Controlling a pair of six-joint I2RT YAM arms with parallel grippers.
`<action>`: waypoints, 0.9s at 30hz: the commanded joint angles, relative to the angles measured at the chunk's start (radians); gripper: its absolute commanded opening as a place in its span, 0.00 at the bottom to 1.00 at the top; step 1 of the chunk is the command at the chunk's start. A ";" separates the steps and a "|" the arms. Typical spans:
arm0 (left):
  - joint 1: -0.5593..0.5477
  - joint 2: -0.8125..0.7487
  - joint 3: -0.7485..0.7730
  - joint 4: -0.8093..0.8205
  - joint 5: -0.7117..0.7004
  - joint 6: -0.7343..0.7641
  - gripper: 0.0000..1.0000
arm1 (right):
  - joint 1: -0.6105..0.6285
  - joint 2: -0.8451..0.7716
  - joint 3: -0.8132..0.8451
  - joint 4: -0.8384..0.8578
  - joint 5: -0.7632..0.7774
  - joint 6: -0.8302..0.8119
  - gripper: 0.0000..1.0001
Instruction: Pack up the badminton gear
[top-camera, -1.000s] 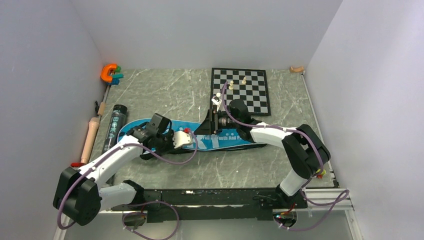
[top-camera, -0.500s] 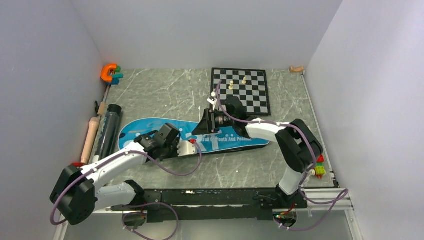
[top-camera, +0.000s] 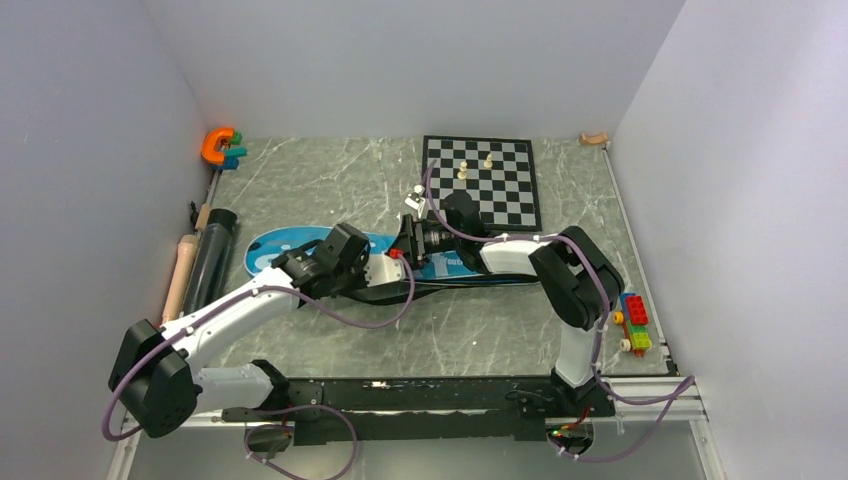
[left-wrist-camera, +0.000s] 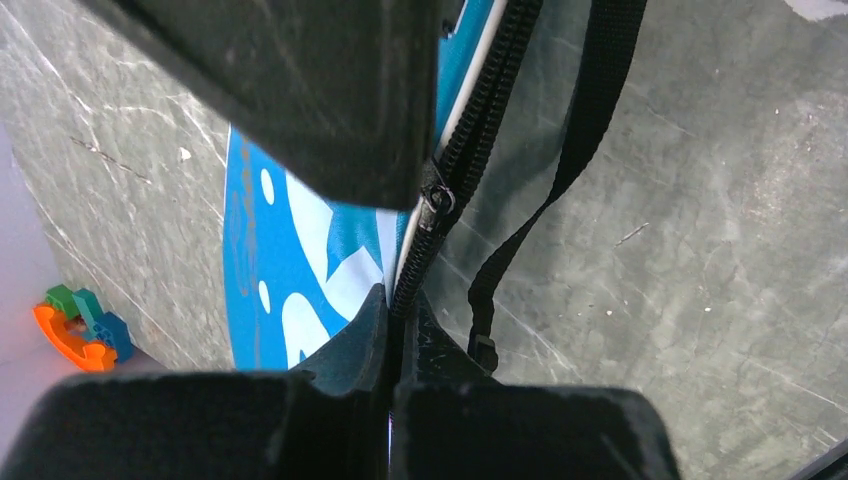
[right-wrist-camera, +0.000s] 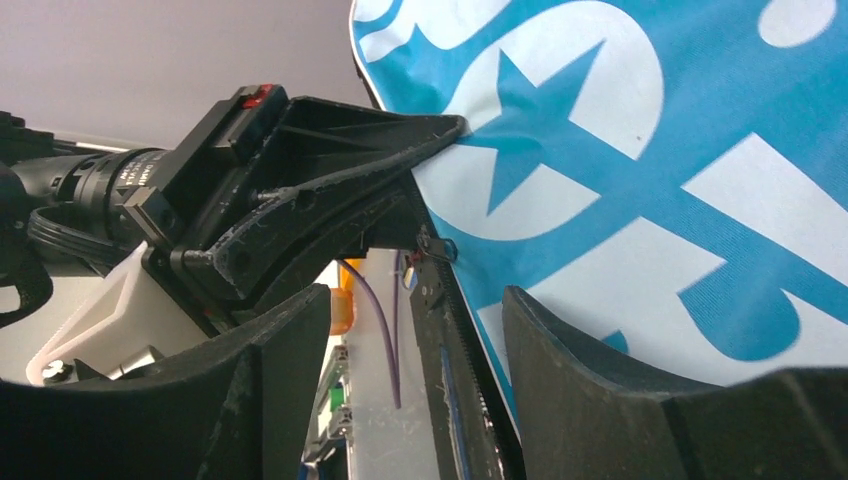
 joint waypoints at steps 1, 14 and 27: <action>-0.006 0.021 0.089 0.029 -0.013 -0.037 0.00 | 0.007 0.003 0.028 0.142 -0.047 0.067 0.66; -0.006 0.049 0.163 -0.002 -0.012 -0.073 0.00 | 0.010 0.033 0.031 0.204 -0.047 0.119 0.50; -0.006 0.054 0.197 -0.022 0.000 -0.083 0.00 | 0.014 0.059 0.050 0.220 -0.032 0.133 0.38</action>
